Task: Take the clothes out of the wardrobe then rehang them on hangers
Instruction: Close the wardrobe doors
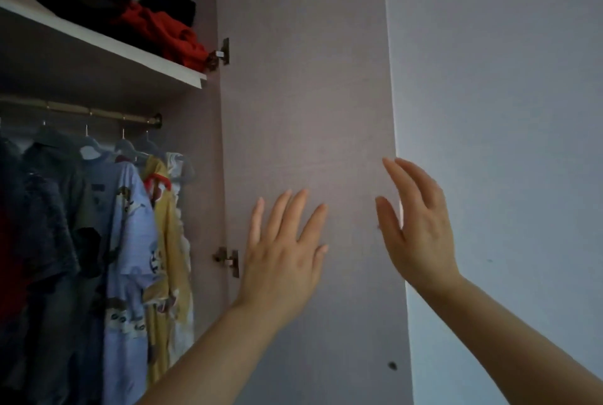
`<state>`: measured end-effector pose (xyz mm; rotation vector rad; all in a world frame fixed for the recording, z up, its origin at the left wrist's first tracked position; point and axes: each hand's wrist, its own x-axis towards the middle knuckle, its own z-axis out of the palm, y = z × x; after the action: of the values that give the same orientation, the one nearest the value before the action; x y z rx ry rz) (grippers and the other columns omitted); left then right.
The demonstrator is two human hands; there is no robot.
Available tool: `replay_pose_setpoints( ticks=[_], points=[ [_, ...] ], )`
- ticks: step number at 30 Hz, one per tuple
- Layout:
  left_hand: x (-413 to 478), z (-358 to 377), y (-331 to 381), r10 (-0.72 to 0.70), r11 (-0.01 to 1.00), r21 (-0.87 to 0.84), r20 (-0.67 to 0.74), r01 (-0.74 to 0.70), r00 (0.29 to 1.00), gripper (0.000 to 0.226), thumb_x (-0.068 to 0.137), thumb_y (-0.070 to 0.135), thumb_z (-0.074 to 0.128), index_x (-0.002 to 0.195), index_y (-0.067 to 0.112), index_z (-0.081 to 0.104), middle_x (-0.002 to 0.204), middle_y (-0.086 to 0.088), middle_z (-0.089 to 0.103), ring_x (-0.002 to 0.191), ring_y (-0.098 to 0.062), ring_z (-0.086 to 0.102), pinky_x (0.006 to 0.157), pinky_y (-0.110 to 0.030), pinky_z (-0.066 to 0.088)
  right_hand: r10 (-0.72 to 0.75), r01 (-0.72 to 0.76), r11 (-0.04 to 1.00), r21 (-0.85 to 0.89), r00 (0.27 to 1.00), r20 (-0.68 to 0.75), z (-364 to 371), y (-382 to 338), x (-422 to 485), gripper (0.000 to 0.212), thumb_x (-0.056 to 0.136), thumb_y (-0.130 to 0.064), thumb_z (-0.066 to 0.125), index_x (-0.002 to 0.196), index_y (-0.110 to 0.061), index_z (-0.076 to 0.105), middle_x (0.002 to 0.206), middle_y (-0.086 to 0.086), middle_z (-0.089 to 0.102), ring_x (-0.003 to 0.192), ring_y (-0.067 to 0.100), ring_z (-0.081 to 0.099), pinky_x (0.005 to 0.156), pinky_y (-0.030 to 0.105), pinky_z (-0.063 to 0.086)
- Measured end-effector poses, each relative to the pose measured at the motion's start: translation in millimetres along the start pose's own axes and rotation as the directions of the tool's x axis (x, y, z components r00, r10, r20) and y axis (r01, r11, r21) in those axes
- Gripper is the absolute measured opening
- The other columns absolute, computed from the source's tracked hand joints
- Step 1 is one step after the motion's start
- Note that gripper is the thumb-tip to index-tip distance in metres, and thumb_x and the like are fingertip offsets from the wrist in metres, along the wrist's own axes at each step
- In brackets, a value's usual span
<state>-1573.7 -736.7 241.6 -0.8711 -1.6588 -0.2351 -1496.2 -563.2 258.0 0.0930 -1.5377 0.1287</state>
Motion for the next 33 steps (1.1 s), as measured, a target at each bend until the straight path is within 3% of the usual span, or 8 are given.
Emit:
replay_pose_setpoints(
  ticks=[9, 13, 15, 18, 22, 25, 29, 33],
  points=[
    [126.2, 53.5, 83.2, 0.118, 0.964, 0.222, 0.120, -0.143, 0.986, 0.049, 0.088, 0.039, 0.035, 0.129, 0.022, 0.054, 0.138, -0.007, 0.050, 0.130, -0.028, 0.043, 0.108, -0.052, 0.025, 0.362, -0.419, 0.897, 0.138, 0.878, 0.312, 38.5, 116.9, -37.6, 0.053, 0.095, -0.040, 0.026, 0.145, -0.023, 0.028, 0.148, -0.003, 0.034, 0.137, 0.014, 0.028, 0.107, 0.022, 0.016],
    [166.3, 72.0, 97.1, 0.193, 0.894, 0.319, 0.360, -0.315, 0.913, 0.052, 0.100, 0.043, 0.025, 0.148, 0.023, 0.021, 0.157, -0.006, 0.007, 0.144, -0.026, -0.005, 0.112, -0.051, -0.010, 0.414, -0.557, 0.778, 0.291, 0.802, 0.430, 60.1, 121.2, -46.2, 0.047, 0.099, -0.041, 0.025, 0.144, -0.028, 0.025, 0.152, -0.009, 0.027, 0.140, 0.006, 0.019, 0.114, 0.023, 0.012],
    [175.0, 76.5, 101.1, 0.202, 0.836, 0.391, 0.433, -0.385, 0.878, 0.052, 0.100, 0.045, 0.019, 0.145, 0.021, 0.028, 0.157, -0.006, 0.007, 0.143, -0.026, -0.013, 0.110, -0.052, -0.017, 0.431, -0.614, 0.682, 0.396, 0.776, 0.460, 63.2, 120.1, -48.5, 0.051, 0.096, -0.049, 0.023, 0.143, -0.031, 0.026, 0.151, -0.013, 0.026, 0.140, 0.002, 0.019, 0.117, 0.027, 0.013],
    [174.7, 76.4, 98.1, 0.239, 0.782, 0.440, 0.443, -0.442, 0.864, 0.048, 0.100, 0.040, 0.021, 0.131, 0.018, 0.051, 0.148, -0.006, 0.034, 0.144, -0.028, 0.000, 0.111, -0.053, -0.014, 0.414, -0.620, 0.619, 0.482, 0.779, 0.471, 63.4, 118.0, -49.3, 0.050, 0.094, -0.053, 0.021, 0.141, -0.037, 0.027, 0.149, -0.019, 0.027, 0.138, -0.003, 0.020, 0.117, 0.029, 0.015],
    [161.9, 58.7, 83.8, 0.339, 0.746, 0.489, 0.306, -0.452, 0.890, 0.047, 0.092, 0.036, 0.028, 0.101, 0.021, 0.072, 0.114, -0.003, 0.065, 0.132, -0.028, 0.040, 0.112, -0.053, 0.005, 0.370, -0.623, 0.561, 0.545, 0.778, 0.508, 59.4, 102.4, -51.0, 0.045, 0.093, -0.055, 0.020, 0.136, -0.046, 0.026, 0.145, -0.027, 0.030, 0.133, -0.012, 0.022, 0.109, 0.011, 0.015],
    [147.5, 39.9, 65.6, 0.395, 0.764, 0.453, 0.235, -0.459, 0.888, 0.046, 0.091, 0.036, 0.032, 0.098, 0.018, 0.073, 0.110, -0.006, 0.067, 0.128, -0.029, 0.045, 0.111, -0.052, 0.008, 0.304, -0.589, 0.493, 0.640, 0.806, 0.508, 52.8, 76.2, -52.2, 0.052, 0.084, -0.061, 0.019, 0.134, -0.051, 0.027, 0.140, -0.036, 0.030, 0.129, -0.019, 0.024, 0.103, -0.001, 0.016],
    [121.5, -2.2, 35.7, 0.406, 0.766, 0.449, 0.215, -0.459, 0.888, 0.038, 0.093, 0.034, 0.039, 0.110, 0.019, 0.069, 0.119, -0.006, 0.064, 0.131, -0.029, 0.042, 0.112, -0.055, 0.013, 0.194, -0.530, 0.436, 0.727, 0.845, 0.499, 49.3, 26.5, -57.7, 0.058, 0.081, -0.065, 0.018, 0.136, -0.049, 0.023, 0.139, -0.045, 0.023, 0.128, -0.022, 0.021, 0.103, -0.001, 0.015],
    [91.4, -52.0, -2.6, 0.365, 0.732, 0.515, 0.257, -0.446, 0.895, 0.046, 0.097, 0.034, 0.027, 0.120, 0.020, 0.063, 0.127, -0.007, 0.059, 0.134, -0.031, 0.036, 0.112, -0.056, 0.013, 0.093, -0.477, 0.430, 0.767, 0.868, 0.488, 56.1, -35.8, -64.1, 0.055, 0.075, -0.082, 0.008, 0.128, -0.072, 0.000, 0.127, -0.061, 0.002, 0.120, -0.033, 0.012, 0.092, -0.011, 0.011]
  ],
)
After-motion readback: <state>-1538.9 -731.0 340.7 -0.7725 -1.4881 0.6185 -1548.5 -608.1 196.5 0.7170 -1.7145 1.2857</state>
